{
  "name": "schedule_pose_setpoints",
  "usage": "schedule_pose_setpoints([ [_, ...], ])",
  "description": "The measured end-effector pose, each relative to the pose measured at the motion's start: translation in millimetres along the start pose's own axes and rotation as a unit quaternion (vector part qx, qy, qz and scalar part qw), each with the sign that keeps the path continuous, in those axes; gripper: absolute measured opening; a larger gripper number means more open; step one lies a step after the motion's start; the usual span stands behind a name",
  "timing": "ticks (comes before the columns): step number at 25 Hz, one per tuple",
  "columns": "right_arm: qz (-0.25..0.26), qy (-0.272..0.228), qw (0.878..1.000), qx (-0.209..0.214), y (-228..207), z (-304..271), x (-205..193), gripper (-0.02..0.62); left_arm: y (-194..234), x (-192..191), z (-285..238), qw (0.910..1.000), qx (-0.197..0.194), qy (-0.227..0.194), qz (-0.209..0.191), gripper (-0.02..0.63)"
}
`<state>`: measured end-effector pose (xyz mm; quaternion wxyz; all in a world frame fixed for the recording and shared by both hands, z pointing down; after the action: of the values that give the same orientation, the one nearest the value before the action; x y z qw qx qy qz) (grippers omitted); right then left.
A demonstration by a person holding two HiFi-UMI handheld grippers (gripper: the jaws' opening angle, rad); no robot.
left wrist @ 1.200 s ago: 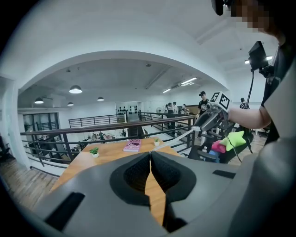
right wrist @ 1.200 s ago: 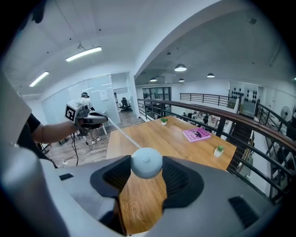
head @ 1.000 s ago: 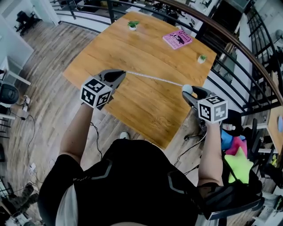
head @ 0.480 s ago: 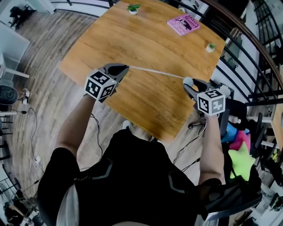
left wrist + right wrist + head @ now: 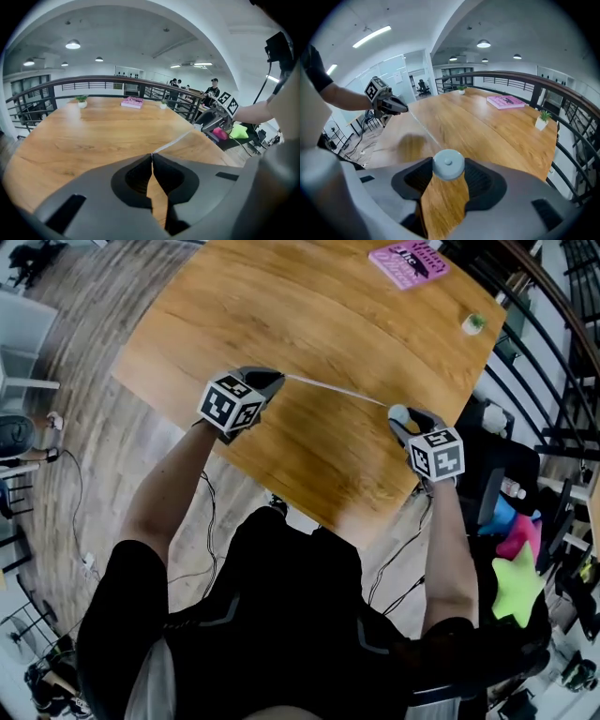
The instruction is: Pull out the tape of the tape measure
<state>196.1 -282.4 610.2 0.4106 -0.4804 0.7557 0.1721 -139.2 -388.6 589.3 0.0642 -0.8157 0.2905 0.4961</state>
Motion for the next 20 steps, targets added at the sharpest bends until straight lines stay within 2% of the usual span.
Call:
schedule_pose_setpoints([
  [4, 0.003, 0.008, 1.000, 0.003, -11.6, -18.6, -20.3, 0.222, 7.7, -25.7, -22.8, 0.9995, -0.009, 0.029, 0.005, 0.035],
  [12, 0.002, 0.022, 1.000, -0.001, -25.7, -43.7, -47.4, 0.222, 13.1, -55.7, -51.2, 0.9984, -0.005, 0.054, 0.015, 0.035],
  [20, -0.006, 0.009, 1.000, -0.001, -28.7, -48.5, -53.3, 0.224, 18.7, -62.5, -63.0, 0.9977, 0.006, 0.065, 0.018, 0.037],
])
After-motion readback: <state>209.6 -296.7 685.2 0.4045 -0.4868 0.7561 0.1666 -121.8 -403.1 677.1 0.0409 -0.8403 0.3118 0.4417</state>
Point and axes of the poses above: the fingertips, and each gripper's own axes: z backward along the fingers, y to its left, x out of its top, the point moved 8 cm from there along z, backward along the fingers, and after that the axes turned 14 degrees about -y, right-handed, at the moved point
